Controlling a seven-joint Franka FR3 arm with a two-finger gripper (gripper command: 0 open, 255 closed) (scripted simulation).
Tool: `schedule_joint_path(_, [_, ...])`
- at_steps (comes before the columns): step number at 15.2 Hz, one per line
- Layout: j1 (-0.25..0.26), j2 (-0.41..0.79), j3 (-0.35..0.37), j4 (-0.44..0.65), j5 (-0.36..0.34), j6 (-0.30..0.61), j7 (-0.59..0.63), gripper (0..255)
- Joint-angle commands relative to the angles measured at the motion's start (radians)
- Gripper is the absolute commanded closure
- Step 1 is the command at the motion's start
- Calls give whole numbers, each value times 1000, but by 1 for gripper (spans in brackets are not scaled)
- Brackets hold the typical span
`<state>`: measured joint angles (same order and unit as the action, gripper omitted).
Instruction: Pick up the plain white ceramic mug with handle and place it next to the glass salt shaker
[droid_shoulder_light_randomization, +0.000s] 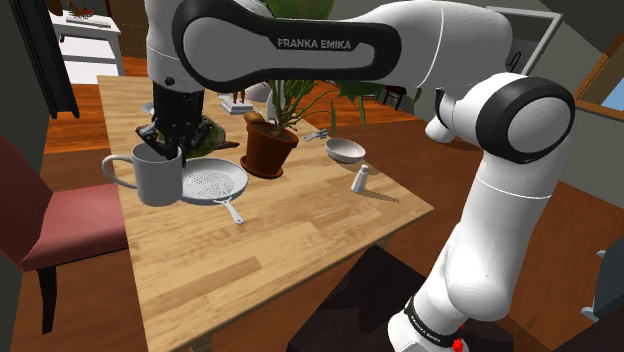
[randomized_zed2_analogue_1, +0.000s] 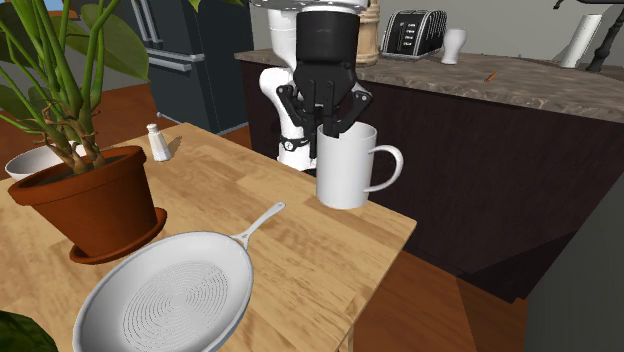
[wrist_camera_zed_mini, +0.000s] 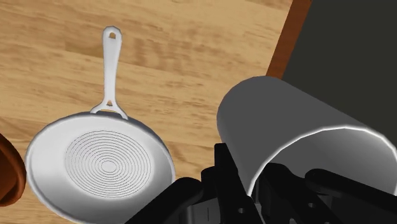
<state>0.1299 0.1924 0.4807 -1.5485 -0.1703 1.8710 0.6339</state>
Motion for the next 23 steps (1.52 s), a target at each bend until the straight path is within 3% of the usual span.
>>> schedule_joint_path(1, [2, 7, 0, 37, -2, -31, -4, 255])
schedule_joint_path(3, [3, 9, 0, 53, -2, -46, -4, 255])
schedule_joint_path(8, [-81, -202, -33, -192, 113, 21, -124, 255])
schedule_joint_path(14, [-125, -420, -116, -420, 216, 50, -279, 255])
schedule_joint_path(23, [-153, -686, -274, -669, 269, 32, -491, 255])
